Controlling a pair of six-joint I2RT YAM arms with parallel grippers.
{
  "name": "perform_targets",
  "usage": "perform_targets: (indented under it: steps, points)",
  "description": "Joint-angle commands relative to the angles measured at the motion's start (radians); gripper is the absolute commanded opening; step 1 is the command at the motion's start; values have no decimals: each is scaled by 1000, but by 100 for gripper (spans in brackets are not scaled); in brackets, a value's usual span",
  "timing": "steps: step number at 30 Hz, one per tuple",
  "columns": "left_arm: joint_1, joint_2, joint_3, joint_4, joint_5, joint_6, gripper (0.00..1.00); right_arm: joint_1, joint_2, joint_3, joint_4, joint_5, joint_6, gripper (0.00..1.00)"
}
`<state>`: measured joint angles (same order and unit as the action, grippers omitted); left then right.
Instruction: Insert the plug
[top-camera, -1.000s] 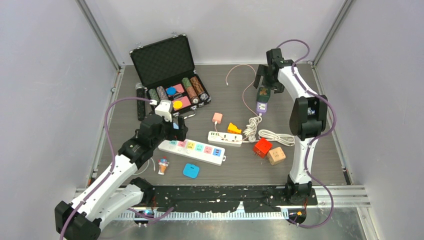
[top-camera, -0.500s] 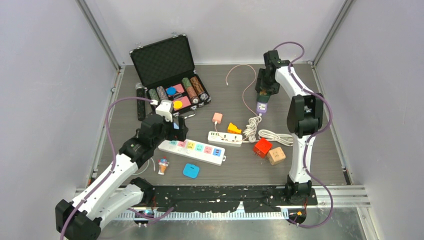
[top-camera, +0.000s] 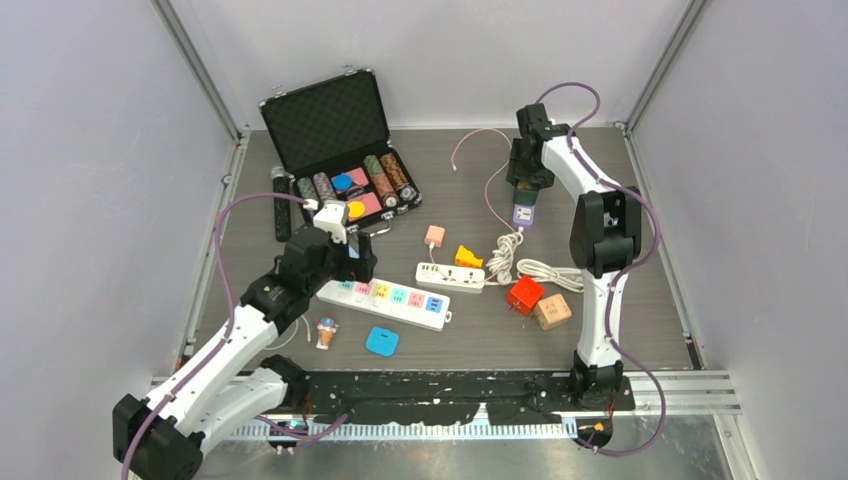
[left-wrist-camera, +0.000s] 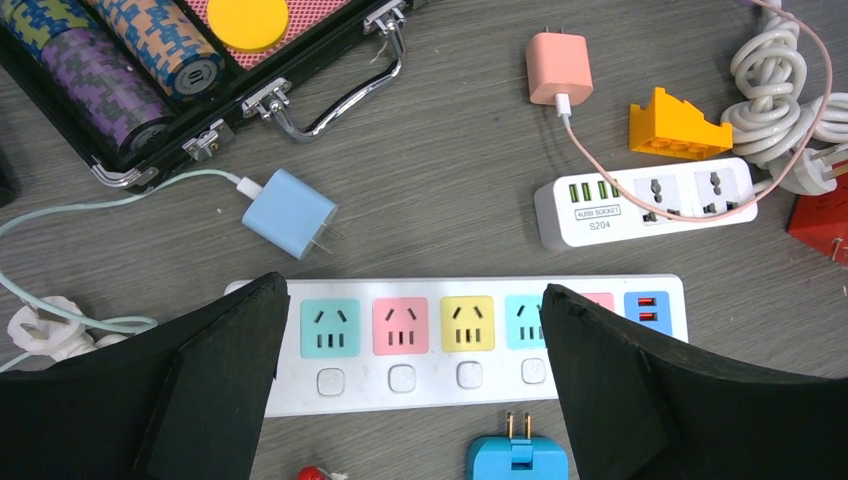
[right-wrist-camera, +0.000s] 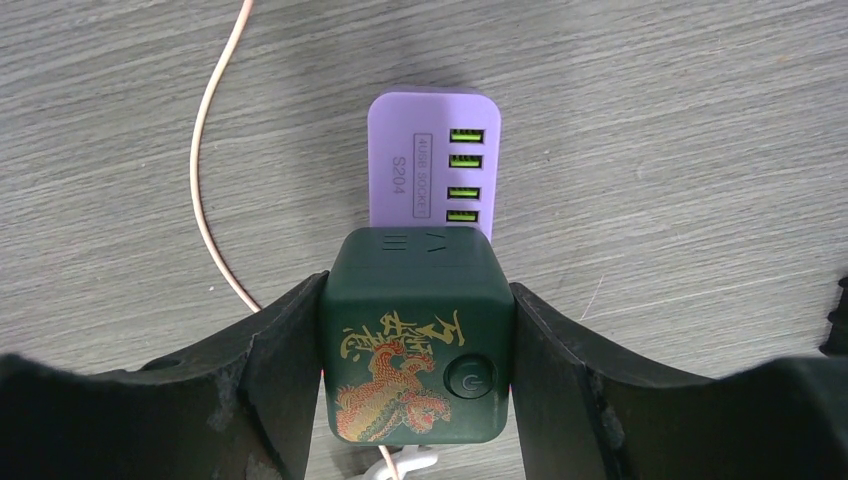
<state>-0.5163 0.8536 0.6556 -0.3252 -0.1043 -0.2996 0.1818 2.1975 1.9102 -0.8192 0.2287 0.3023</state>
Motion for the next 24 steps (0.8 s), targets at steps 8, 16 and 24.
perform_targets:
  steps: [8, 16, 24]
  points:
    - [5, 4, 21, 44, -22, 23, 97, 2, 14, 87, -165, 22, 23, 75]
    - [4, 9, 36, 52, -18, 27, 100, -16, -53, 424, -230, -92, 22, 95]
    - [4, 90, 59, 71, 81, -33, 98, 68, -431, -192, -55, -96, 68, 94]
